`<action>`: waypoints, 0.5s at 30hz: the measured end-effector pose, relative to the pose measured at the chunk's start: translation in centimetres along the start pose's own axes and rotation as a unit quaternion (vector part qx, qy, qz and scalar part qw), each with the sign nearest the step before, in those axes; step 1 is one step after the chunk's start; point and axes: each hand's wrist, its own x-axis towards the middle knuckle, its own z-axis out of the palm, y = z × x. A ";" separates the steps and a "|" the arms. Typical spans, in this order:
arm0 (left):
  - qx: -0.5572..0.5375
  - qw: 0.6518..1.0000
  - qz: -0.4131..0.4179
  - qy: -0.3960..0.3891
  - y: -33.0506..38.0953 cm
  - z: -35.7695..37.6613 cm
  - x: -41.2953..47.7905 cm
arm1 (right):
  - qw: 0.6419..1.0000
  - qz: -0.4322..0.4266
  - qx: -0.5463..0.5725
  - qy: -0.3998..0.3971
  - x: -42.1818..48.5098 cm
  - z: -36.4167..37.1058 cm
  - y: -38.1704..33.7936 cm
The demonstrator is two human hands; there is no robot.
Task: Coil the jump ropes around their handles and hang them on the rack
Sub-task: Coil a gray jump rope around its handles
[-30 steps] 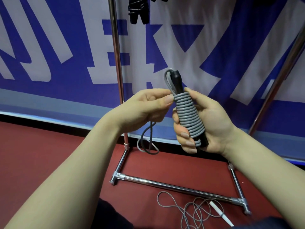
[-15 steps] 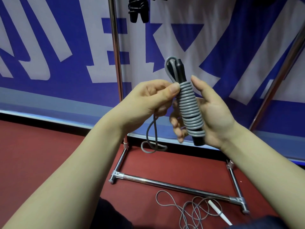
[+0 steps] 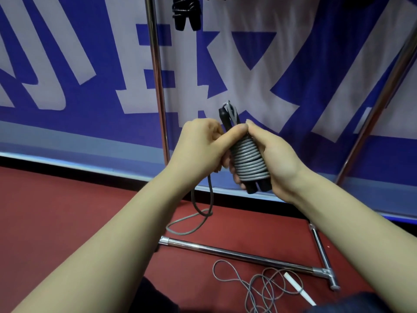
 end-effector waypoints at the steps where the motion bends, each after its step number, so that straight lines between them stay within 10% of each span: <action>1: 0.000 1.000 -0.006 -0.025 0.0 -0.2 0.0 | 1.000 0.008 -0.009 0.011 -0.1 -0.2 0.0; 15: -0.074 0.968 -0.016 -0.241 -2.2 -3.2 1.1 | 0.999 0.024 -0.026 -0.024 -0.1 -0.7 0.2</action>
